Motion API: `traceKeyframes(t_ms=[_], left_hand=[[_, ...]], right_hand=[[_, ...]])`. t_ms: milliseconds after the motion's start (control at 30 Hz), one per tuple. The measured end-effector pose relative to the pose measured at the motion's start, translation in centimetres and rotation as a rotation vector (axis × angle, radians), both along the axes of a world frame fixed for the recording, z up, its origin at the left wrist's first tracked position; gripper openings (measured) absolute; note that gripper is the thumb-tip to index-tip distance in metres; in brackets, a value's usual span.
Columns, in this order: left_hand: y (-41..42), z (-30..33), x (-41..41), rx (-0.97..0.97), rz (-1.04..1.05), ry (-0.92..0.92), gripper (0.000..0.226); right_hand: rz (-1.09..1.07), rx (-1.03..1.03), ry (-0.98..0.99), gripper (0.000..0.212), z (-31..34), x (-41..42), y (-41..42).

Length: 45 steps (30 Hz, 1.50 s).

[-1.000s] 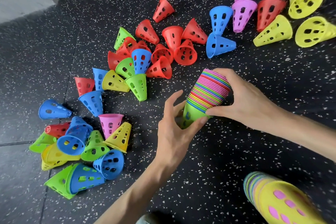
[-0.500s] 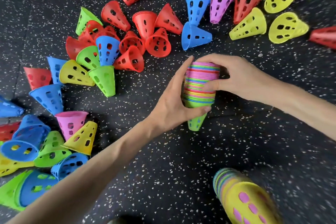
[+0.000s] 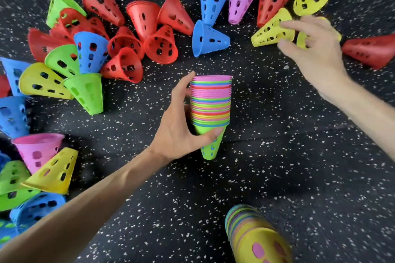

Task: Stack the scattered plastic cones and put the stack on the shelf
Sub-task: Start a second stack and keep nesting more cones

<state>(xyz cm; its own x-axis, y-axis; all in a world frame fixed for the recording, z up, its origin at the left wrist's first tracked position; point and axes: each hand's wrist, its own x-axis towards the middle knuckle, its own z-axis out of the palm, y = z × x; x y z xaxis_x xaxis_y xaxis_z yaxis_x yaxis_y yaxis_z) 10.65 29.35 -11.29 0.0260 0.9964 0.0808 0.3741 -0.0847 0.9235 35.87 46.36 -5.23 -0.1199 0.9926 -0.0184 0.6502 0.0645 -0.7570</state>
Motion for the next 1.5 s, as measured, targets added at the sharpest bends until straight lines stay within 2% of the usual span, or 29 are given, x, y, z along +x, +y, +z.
traceKeyframes(t_ms=[100,300,367,467,700,933,1100,1333,1500], left_hand=[[0.0,-0.1,0.0,-0.009,0.006,0.018,0.107],[-0.1,-0.1,0.0,-0.045,0.026,0.021,0.107],[0.0,-0.1,0.1,-0.044,0.024,0.04,0.108],[-0.1,0.0,0.1,-0.053,0.02,0.066,0.109],[-0.4,0.8,0.4,-0.053,0.0,0.122,0.107],[-0.4,1.1,0.4,-0.068,-0.047,0.122,0.11],[-1.2,1.3,0.8,-0.097,-0.008,0.121,0.118],[-2.3,1.6,1.1,-0.142,0.015,0.131,0.115],[-2.4,1.4,-0.4,-0.116,0.031,0.156,0.11]], right_hand=[[0.021,-0.088,0.013,0.032,-0.8,-0.5,0.5],[-0.051,0.055,0.137,0.021,-0.3,-1.9,-0.6],[0.001,0.055,0.193,0.021,0.5,-2.8,-1.5],[0.11,0.005,0.273,0.037,2.0,-4.0,-3.0],[0.362,-0.083,0.248,0.024,3.2,-5.8,-5.4],[0.469,-0.186,0.213,0.023,3.0,-6.2,-7.0],[0.507,-0.211,0.152,0.041,3.3,-5.7,-8.1],[0.622,-0.069,-0.149,0.094,2.3,-5.4,-10.8],[0.584,-0.055,-0.186,0.097,1.8,-5.2,-11.0]])
